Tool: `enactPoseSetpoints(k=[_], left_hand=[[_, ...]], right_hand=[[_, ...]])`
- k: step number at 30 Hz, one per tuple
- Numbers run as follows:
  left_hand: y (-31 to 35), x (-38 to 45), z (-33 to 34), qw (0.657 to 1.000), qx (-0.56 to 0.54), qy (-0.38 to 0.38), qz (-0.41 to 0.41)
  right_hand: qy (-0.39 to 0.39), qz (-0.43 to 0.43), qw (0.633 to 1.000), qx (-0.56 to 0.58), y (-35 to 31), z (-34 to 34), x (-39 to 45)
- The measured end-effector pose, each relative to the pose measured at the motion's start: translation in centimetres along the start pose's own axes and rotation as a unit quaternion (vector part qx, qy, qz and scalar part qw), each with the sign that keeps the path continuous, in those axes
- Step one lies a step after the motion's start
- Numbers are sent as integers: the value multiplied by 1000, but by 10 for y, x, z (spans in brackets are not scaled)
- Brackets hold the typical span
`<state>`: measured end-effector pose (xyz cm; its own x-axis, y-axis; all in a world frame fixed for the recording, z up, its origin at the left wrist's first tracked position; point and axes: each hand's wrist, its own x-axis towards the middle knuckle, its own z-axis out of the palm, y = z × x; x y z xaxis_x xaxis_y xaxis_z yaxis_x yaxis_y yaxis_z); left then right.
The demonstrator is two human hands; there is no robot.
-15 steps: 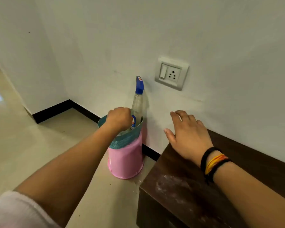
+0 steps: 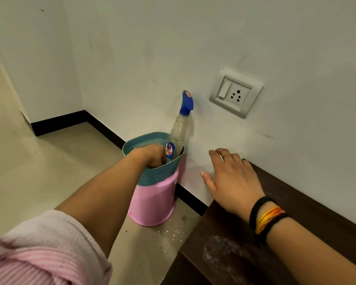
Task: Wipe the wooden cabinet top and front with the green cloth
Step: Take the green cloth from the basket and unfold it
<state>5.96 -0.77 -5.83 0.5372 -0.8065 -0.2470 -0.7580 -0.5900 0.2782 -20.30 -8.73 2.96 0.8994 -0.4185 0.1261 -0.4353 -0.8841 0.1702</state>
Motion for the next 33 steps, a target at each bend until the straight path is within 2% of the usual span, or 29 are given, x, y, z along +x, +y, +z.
enactPoseSetpoints(k=[5, 10, 14, 17, 22, 24, 26, 30, 32, 33], left_hand=[[4, -9, 1, 998, 17, 63, 1], [16, -28, -43, 967, 157, 201, -1], [38, -55, -104, 928, 170, 325, 69], [72, -85, -148, 910, 174, 351, 135], [148, -133, -193, 905, 154, 314, 242], [183, -150, -199, 914, 94, 271, 288], [216, -166, -200, 923, 36, 204, 325], [249, -182, -186, 940, -4, 87, 330], [252, -180, -170, 951, 0, 16, 308], [253, -178, -159, 954, -1, -12, 300]], right_hand=[[-7, 3, 1000, 12, 0, 2, -3], [-6, 34, 999, 30, 16, -13, -12], [17, 73, 996, 49, 35, -43, -20], [37, 83, 993, 71, 43, -66, -29], [55, 71, 982, 169, 56, -110, -52], [53, 66, 957, 277, 64, -127, -64], [69, 56, 918, 387, 73, -138, -79], [132, 85, 872, 463, 105, -134, -106], [117, 95, 856, 494, 122, -124, -119], [102, 97, 861, 489, 128, -118, -124]])
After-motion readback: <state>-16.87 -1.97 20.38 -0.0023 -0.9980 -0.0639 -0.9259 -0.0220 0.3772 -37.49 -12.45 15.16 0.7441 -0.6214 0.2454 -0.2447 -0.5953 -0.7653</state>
